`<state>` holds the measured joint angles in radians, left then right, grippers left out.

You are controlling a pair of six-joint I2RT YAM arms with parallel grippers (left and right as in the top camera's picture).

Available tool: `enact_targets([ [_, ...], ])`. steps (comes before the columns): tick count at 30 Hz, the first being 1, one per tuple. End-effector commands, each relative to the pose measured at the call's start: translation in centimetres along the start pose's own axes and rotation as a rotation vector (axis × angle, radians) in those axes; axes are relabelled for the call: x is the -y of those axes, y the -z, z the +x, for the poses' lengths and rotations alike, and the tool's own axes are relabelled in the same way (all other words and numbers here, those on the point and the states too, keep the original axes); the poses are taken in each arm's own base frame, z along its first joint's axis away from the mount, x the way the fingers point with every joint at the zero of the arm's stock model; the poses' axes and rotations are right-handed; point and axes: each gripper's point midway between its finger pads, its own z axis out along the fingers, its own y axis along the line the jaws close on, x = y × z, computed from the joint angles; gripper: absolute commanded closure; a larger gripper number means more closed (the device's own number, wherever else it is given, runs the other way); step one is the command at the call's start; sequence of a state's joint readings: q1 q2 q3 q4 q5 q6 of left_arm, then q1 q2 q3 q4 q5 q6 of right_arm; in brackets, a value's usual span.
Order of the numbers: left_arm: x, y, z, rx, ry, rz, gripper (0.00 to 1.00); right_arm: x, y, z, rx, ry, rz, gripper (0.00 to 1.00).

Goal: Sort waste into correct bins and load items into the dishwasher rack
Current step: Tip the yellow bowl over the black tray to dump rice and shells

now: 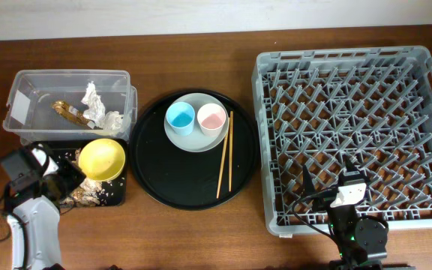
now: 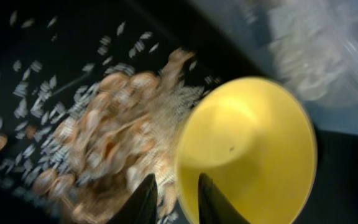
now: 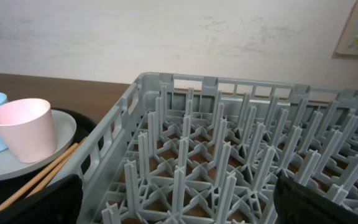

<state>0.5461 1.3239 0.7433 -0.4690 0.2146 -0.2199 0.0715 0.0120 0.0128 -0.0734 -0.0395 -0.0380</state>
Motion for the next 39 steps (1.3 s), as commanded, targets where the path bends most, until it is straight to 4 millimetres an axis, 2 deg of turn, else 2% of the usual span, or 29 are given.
enact_targets([
  [1, 0.3, -1.6, 0.8, -0.021, -0.048, -0.013, 0.78, 0.1, 0.0, 0.2, -0.002, -0.002, 0.005, 0.01],
  [6, -0.1, -3.3, 1.8, -0.073, -0.044, -0.025, 0.78, 0.1, 0.0, 0.2, -0.002, -0.002, 0.005, 0.02],
  [8, -0.7, -3.6, 1.8, -0.076, -0.044, -0.059, 0.78, 0.1, 0.0, 0.2, -0.002, -0.002, 0.005, 0.01],
  [12, -0.8, -3.6, 1.9, -0.08, -0.043, -0.062, 0.8, 0.1, 0.0, 0.2, -0.002, -0.002, 0.005, 0.02],
  [18, -1.3, -5.0, 3.0, -0.129, -0.034, -0.07, 0.97, 0.1, 0.0, 0.2, -0.002, -0.002, 0.005, 0.02],
  [22, -1.1, -4.8, 2.5, -0.113, -0.037, -0.062, 1.0, 0.1, 0.0, 0.2, -0.002, -0.002, 0.005, 0.02],
  [24, 0.2, -4.1, 1.7, -0.092, -0.04, -0.005, 1.0, 0.1, 0.0, 0.2, -0.002, -0.002, 0.005, 0.02],
  [27, 1.5, -1.4, -0.7, 0.007, -0.045, 0.034, 1.0, 0.1, 0.0, 0.2, -0.002, -0.002, 0.005, 0.02],
  [31, 1.7, 2.4, -3.3, 0.142, -0.012, 0.049, 1.0, 0.1, 0.0, 0.2, -0.002, -0.002, 0.005, 0.02],
  [32, 1.6, 3.4, -3.5, 0.159, 0.012, 0.064, 1.0, 0.1, 0.0, 0.2, -0.002, -0.002, 0.005, 0.02],
  [34, 2.0, 3.8, -3.4, 0.152, 0.031, 0.13, 1.0, 0.1, 0.0, 0.2, -0.002, -0.002, 0.005, 0.02],
  [39, 1.9, 6.4, -4.7, 0.173, 0.145, 0.409, 1.0, 0.1, 0.0, 0.2, -0.002, -0.002, 0.005, 0.02],
])
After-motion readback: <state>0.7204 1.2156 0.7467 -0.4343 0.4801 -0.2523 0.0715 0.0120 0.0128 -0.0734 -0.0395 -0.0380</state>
